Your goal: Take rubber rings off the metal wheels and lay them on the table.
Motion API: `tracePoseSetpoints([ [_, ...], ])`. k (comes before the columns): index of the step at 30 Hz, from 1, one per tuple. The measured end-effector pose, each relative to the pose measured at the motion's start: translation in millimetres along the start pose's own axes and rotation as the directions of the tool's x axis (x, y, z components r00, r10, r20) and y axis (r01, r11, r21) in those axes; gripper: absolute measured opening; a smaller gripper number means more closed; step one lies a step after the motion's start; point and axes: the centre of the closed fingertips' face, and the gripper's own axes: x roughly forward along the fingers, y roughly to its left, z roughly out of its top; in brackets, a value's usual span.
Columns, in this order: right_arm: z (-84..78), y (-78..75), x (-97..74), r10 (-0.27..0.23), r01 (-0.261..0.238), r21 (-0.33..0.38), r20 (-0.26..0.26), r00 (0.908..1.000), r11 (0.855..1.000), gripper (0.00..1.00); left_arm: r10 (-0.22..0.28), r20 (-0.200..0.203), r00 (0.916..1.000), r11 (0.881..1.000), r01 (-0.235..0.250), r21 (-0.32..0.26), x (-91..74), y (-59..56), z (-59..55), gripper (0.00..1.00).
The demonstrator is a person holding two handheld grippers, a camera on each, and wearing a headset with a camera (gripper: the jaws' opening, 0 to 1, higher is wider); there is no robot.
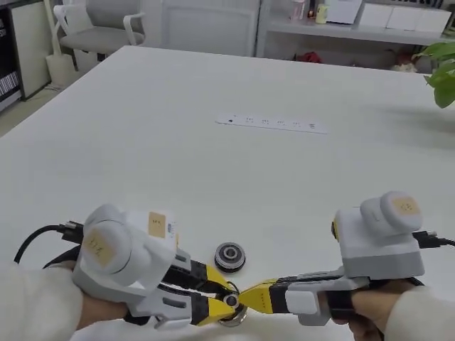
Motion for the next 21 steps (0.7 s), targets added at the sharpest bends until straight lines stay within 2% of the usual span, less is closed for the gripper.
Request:
tracePoseSetpoints([
  [7, -0.1, -2.6, -1.9, -0.012, 0.012, 0.013, -0.002, 0.9999, 1.000, 0.00, -0.019, -0.021, 0.9996, 0.999, 0.018, -0.036, -3.3, 0.0, -1.1, 0.17],
  [13, 4.2, -2.6, -4.9, -0.019, 0.019, 0.012, 0.009, 0.9998, 1.000, 0.00, -0.037, -0.033, 0.9988, 0.999, 0.036, -0.028, -7.1, -4.0, 1.8, 0.21],
  [16, 9.2, -2.5, -8.4, -0.023, 0.021, 0.049, 0.031, 0.9993, 0.999, 0.00, -0.047, -0.026, 0.9986, 0.998, 0.046, -0.031, -9.6, -6.4, 5.7, 0.23],
  [19, 12.4, -1.9, -11.1, -0.027, 0.025, 0.042, 0.043, 0.9987, 0.999, 0.00, -0.046, -0.014, 0.9988, 0.999, 0.046, -0.020, -14.2, -7.2, 10.2, 0.24],
  [21, 19.2, -2.1, -14.6, -0.028, 0.024, 0.062, 0.073, 0.9969, 0.998, 0.00, -0.049, 0.001, 0.9988, 0.999, 0.049, -0.021, -18.5, -7.5, 13.5, 0.26],
])
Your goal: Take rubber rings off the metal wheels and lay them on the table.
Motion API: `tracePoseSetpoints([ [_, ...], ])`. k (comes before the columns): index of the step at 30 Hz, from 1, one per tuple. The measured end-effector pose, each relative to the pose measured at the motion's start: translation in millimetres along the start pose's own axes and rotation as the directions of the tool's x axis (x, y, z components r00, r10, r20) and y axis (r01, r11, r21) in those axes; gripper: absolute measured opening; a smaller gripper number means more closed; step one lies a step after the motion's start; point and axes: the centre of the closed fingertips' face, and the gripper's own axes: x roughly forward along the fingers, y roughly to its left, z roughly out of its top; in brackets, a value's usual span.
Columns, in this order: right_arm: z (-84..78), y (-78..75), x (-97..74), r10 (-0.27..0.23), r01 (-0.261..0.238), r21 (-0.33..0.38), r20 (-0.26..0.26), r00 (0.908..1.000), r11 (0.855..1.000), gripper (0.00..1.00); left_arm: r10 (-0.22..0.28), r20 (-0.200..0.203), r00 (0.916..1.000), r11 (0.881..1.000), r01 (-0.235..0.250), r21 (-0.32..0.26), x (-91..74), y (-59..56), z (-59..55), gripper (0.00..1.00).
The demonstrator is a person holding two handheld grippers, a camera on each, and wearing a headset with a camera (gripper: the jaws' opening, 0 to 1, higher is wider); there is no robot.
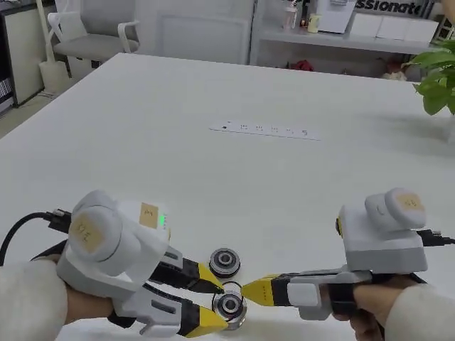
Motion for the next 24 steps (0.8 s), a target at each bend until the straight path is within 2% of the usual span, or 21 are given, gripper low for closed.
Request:
tracePoseSetpoints([
  [4, 12.0, 1.0, -8.2, 0.005, -0.007, 0.041, 0.057, 0.9984, 0.999, 0.00, 0.013, 0.035, 0.9993, 1.000, -0.013, -0.017, -11.6, 3.1, 6.7, 0.28],
  [6, 16.4, 0.5, -11.3, 0.001, -0.004, 0.049, 0.075, 0.9972, 0.999, 0.00, 0.025, 0.043, 0.9988, 0.999, -0.024, -0.026, -16.1, 5.8, 8.8, 0.33],
  [10, 23.0, 1.0, -14.7, -0.001, -0.005, 0.061, 0.103, 0.9947, 0.998, 0.00, 0.073, 0.048, 0.9962, 0.997, -0.074, 0.002, -25.7, 14.5, 14.5, 0.39],
  [12, 25.3, 1.9, -16.1, -0.002, -0.005, 0.063, 0.112, 0.9937, 0.998, 0.00, 0.085, 0.049, 0.9952, 0.996, -0.085, 0.004, -29.1, 15.9, 16.3, 0.45],
  [14, 26.7, 2.5, -17.4, -0.001, -0.007, 0.067, 0.119, 0.9929, 0.998, 0.00, 0.125, 0.047, 0.9910, 0.991, -0.127, 0.042, -33.2, 22.8, 17.5, 0.52],
  [18, 32.2, 5.3, -21.5, 0.001, -0.013, 0.080, 0.142, 0.9898, 0.997, 0.00, 0.140, 0.067, 0.9878, 0.990, -0.141, 0.013, -40.1, 24.3, 21.4, 0.61],
  [24, 40.5, 8.8, -27.5, 0.005, -0.021, 0.091, 0.179, 0.9839, 0.996, 0.00, 0.176, 0.041, 0.9835, 0.984, -0.177, 0.026, -49.1, 27.3, 15.8, 0.65],
])
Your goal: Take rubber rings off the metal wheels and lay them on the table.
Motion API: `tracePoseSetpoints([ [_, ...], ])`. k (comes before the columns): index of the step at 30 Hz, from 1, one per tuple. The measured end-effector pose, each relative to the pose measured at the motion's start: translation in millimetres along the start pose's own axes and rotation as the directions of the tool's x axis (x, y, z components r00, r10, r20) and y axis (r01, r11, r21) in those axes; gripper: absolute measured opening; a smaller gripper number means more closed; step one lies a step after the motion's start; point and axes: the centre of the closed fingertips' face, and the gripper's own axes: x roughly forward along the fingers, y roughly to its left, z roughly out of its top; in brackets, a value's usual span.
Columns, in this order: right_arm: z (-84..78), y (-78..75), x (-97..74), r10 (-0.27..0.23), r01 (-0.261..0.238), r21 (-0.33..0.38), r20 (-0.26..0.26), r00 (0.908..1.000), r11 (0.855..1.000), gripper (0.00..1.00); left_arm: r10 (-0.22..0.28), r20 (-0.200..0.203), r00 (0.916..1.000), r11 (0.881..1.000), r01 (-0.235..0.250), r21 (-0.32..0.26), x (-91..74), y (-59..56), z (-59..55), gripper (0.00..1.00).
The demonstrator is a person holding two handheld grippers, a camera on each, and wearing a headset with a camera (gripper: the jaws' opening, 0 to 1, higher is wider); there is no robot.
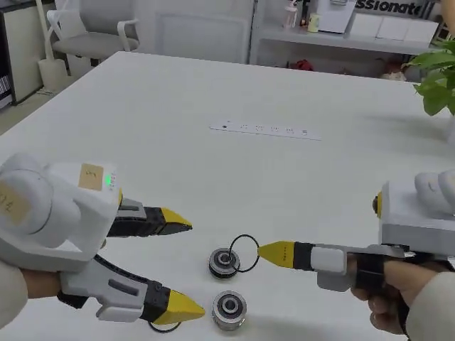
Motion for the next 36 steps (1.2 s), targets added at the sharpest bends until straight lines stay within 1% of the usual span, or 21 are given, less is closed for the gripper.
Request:
tracePoseSetpoints([
  [3, 5.2, 2.8, -1.8, 0.005, -0.005, 0.014, 0.025, 0.9997, 1.000, 0.00, 0.025, 0.001, 0.9997, 1.000, -0.025, -0.007, -6.2, 4.0, -0.5, 0.66],
  [6, 6.3, 5.7, -1.8, 0.009, -0.010, 0.018, 0.031, 0.9995, 1.000, 0.00, 0.043, 0.008, 0.9991, 0.999, -0.043, -0.016, -10.6, 6.4, 0.1, 0.67],
  [11, 8.2, 12.2, -1.6, 0.011, -0.011, 0.008, 0.032, 0.9994, 1.000, 0.00, 0.075, -0.005, 0.9972, 0.997, -0.075, -0.008, -19.2, 10.6, -4.6, 0.71],
  [12, 9.2, 12.9, -1.8, 0.011, -0.011, 0.008, 0.035, 0.9993, 1.000, 0.00, 0.083, -0.002, 0.9966, 0.997, -0.083, -0.011, -20.8, 11.9, -4.5, 0.71],
  [16, 12.5, 19.4, -1.8, 0.026, -0.026, 0.006, 0.045, 0.9986, 1.000, 0.00, 0.114, 0.039, 0.9927, 0.992, -0.112, -0.050, -28.8, 18.1, -0.5, 0.74],
  [18, 12.6, 22.6, -0.9, 0.031, -0.031, 0.000, 0.043, 0.9986, 1.000, 0.00, 0.120, 0.047, 0.9917, 0.991, -0.117, -0.067, -31.2, 19.0, -1.4, 0.76],
  [20, 11.9, 25.0, 0.5, 0.034, -0.034, -0.006, 0.037, 0.9987, 0.999, 0.00, 0.117, 0.046, 0.9921, 0.991, -0.114, -0.071, -31.4, 17.7, -3.4, 0.76],
  [24, 9.6, 28.2, 3.4, 0.042, -0.041, -0.015, 0.022, 0.9989, 0.999, 0.00, 0.110, 0.032, 0.9934, 0.992, -0.108, -0.067, -32.1, 14.5, -8.0, 0.77],
  [32, 7.0, 38.6, 8.7, 0.060, -0.060, -0.033, 0.000, 0.9982, 0.998, 0.00, 0.122, 0.052, 0.9912, 0.988, -0.116, -0.104, -37.0, 16.1, -9.0, 0.81],
  [36, 4.1, 43.8, 13.7, 0.071, -0.071, -0.039, -0.016, 0.9974, 0.997, 0.00, 0.139, 0.058, 0.9886, 0.984, -0.132, -0.120, -39.7, 18.5, -10.3, 0.84],
])
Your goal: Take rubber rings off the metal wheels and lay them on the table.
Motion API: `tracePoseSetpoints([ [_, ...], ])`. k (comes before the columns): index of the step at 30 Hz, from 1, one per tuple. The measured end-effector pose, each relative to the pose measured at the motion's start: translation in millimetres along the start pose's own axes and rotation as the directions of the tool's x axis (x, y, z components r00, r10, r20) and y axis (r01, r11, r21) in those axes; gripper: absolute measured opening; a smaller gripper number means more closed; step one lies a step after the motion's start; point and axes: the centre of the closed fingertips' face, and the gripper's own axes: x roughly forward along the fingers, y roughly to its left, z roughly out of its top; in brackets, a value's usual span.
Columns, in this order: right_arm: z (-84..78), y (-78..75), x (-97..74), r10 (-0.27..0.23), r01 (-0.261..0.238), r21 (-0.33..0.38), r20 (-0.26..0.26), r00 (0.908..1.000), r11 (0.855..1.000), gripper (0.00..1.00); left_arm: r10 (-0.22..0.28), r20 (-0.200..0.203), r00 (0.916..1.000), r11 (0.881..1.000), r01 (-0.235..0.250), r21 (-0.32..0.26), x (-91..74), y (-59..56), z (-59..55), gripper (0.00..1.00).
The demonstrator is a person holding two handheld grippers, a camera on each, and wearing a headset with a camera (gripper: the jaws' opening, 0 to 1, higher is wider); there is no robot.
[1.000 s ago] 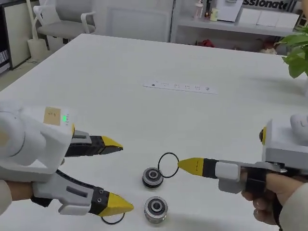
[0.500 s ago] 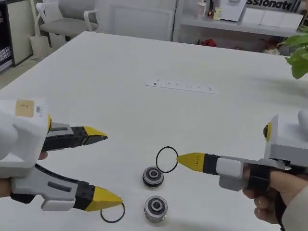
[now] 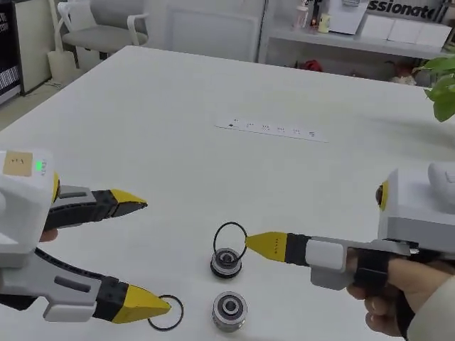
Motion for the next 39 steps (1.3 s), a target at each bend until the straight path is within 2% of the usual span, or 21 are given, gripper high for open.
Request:
tracePoseSetpoints([
  [4, -5.8, 0.4, 5.4, -0.012, 0.011, -0.037, -0.031, 0.9995, 0.999, 0.00, -0.014, -0.013, 0.9998, 1.000, 0.014, -0.004, 0.9, -2.8, -3.9, 0.85],
  [19, -26.7, 2.4, 25.5, -0.022, 0.012, -0.084, -0.119, 0.9927, 0.996, 0.00, -0.048, -0.026, 0.9985, 0.999, 0.048, -0.008, 3.1, -9.7, -8.1, 0.85],
  [21, -30.9, 2.2, 28.9, -0.020, 0.009, -0.081, -0.133, 0.9909, 0.997, 0.00, -0.051, -0.027, 0.9984, 0.999, 0.050, -0.007, 3.2, -10.3, -8.4, 0.85],
  [25, -39.6, -0.4, 33.1, -0.043, 0.022, -0.125, -0.169, 0.9846, 0.992, 0.00, -0.053, -0.023, 0.9983, 0.999, 0.053, -0.009, 3.3, -10.5, -8.0, 0.85],
  [33, -52.6, -6.0, 44.1, -0.050, 0.022, -0.129, -0.214, 0.9756, 0.991, 0.00, -0.058, -0.024, 0.9980, 0.998, 0.058, -0.006, 3.4, -11.8, -8.2, 0.85],
  [39, -64.8, -10.8, 55.5, -0.048, 0.014, -0.135, -0.258, 0.9650, 0.991, 0.00, -0.077, -0.053, 0.9956, 0.997, 0.077, -0.001, 6.7, -15.6, -15.3, 0.85],
])
